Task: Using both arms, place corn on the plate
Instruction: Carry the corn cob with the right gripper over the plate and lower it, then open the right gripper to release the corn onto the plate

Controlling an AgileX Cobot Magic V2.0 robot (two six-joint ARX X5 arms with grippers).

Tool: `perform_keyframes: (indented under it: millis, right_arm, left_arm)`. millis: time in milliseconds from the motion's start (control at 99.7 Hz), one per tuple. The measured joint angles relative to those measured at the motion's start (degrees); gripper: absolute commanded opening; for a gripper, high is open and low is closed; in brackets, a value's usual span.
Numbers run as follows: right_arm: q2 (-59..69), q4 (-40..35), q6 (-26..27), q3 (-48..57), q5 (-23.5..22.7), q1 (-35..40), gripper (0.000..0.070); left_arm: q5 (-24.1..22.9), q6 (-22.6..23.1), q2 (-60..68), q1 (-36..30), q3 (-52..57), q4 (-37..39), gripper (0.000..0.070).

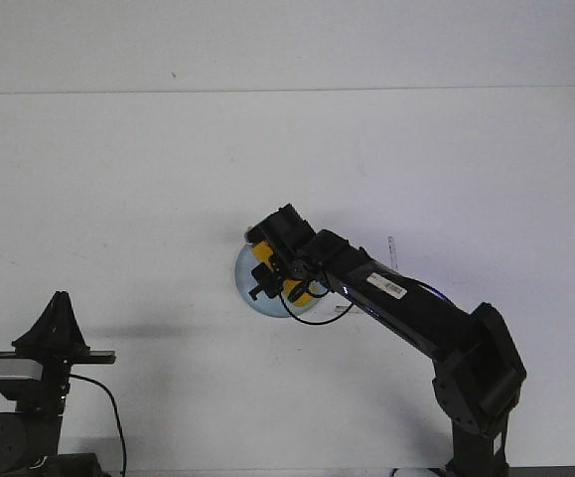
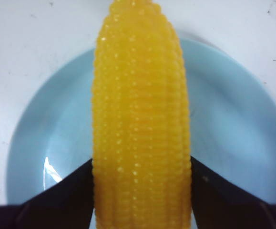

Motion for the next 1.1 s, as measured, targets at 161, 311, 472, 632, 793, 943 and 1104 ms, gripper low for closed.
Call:
perform_keyframes:
  millis: [161,311,472,632,793,943,1104]
  right_arm:
    - [0.0,-1.0,0.0,0.0,0.0,-0.2,0.0416]
    - [0.1,-1.3,0.0,0.0,0.2,-0.4,0.0487]
    - [0.1,-0.7,0.0,0.0,0.2,-0.4,0.0525]
    - [0.1,1.4,0.0,0.0,0.2,-0.4,0.0563]
    - [-0.5,2.7,0.0,0.0,0.2,-0.4,0.0553]
    - [-4.3,4.3,-0.2,-0.1,0.2,-0.4,0.038]
    - [-8.2,5.1,-2.5,-0.1,0.2,-0.5,0.0032]
  left_arm:
    - [0.0,0.0,0.0,0.0,0.0,0.0,0.0004]
    - [0.0,0.0,0.0,0.0,0.0,0.0,0.0004]
    - [0.0,0.0,0.0,0.0,0.0,0.0,0.0004]
    - [0.0,0.0,0.0,0.0,0.0,0.0,0.0004]
    - [0.0,0.0,0.0,0.0,0.0,0.0,0.0004]
    - [0.0,0.0,0.0,0.0,0.0,0.0,0.0004]
    - [0.0,0.0,0.0,0.0,0.0,0.0,0.0004]
